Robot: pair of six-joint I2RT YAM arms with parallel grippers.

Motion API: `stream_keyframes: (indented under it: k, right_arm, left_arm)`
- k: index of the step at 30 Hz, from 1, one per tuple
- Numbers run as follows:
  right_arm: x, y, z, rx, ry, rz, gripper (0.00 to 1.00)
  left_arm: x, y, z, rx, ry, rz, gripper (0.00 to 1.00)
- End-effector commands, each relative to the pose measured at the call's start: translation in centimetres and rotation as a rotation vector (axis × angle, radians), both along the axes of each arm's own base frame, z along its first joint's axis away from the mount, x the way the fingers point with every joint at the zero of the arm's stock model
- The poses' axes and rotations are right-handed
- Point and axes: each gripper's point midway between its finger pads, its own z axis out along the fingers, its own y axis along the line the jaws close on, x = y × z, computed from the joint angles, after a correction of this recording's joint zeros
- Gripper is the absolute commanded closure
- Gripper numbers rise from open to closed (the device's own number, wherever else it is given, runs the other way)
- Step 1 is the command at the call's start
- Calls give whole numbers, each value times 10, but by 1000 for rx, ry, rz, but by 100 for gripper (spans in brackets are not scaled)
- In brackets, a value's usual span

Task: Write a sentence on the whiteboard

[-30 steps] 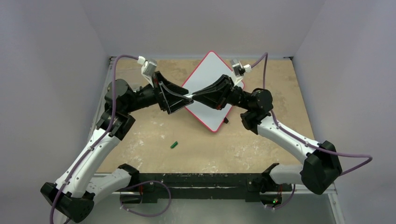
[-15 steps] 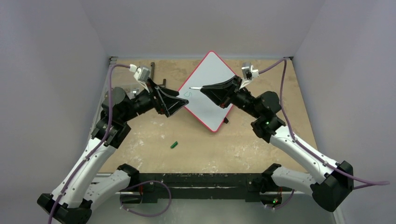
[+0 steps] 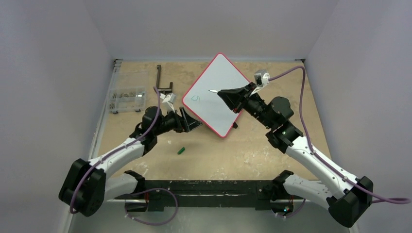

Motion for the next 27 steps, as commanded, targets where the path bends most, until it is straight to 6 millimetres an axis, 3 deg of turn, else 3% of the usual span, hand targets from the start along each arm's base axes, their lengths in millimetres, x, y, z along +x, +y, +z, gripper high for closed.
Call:
stream_keyframes:
  k: [1, 6, 11, 16, 23, 27]
  right_arm:
    - [2, -12, 2, -26, -26, -59, 100]
    - [1, -14, 2, -47, -31, -65, 100]
    - [-1, -17, 6, -56, -42, -73, 100]
    - [0, -17, 7, -60, -45, -76, 100]
    - [1, -14, 6, -63, -44, -67, 100]
    - [1, -14, 6, -67, -42, -66, 100]
  left_arm:
    - [27, -15, 35, -171, -177, 8, 27]
    - [42, -28, 9, -233, -135, 0, 35]
    - [55, -28, -17, -227, -93, 50, 39]
    - [56, -28, -28, -226, -80, 56, 40]
    - [62, -40, -29, -254, -108, 0, 61]
    - [64, -43, -30, -241, -117, -23, 82]
